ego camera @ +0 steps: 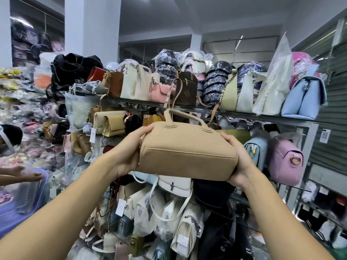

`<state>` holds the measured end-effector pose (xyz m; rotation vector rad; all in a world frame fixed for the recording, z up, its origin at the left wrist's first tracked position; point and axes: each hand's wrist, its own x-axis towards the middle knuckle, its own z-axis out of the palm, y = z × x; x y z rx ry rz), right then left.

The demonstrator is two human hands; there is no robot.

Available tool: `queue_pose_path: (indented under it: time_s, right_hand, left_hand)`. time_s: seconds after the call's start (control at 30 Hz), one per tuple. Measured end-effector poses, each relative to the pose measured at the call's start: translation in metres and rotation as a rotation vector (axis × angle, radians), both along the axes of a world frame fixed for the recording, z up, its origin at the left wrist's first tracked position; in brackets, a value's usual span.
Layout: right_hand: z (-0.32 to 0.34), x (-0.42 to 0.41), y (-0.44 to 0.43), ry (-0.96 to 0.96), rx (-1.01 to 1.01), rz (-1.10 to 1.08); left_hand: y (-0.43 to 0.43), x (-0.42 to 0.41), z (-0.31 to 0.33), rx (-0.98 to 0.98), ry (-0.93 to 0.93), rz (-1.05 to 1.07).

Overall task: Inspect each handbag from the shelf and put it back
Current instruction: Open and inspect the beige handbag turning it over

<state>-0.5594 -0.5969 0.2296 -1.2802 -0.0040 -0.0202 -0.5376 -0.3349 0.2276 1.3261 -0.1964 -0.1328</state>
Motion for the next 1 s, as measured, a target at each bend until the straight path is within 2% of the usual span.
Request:
queue_pose_path:
  time_s: [0.2, 0.4, 0.7, 1.0]
  right_hand:
    - [-0.021, 0.009, -0.013, 0.15, 0.088, -0.045]
    - [-0.033, 0.015, -0.019, 0.227, 0.082, -0.077]
    - [-0.039, 0.021, -0.024, 0.239, 0.114, -0.084]
    - [-0.028, 0.017, -0.013, 0.129, 0.12, 0.028]
  left_hand:
    - [-0.009, -0.007, 0.006, 0.12, 0.03, -0.063]
    - [-0.013, -0.011, 0.005, 0.104, 0.017, -0.041]
    - [-0.015, -0.013, 0.006, 0.117, 0.012, -0.058]
    - [-0.009, 0.001, -0.003, 0.099, 0.073, 0.018]
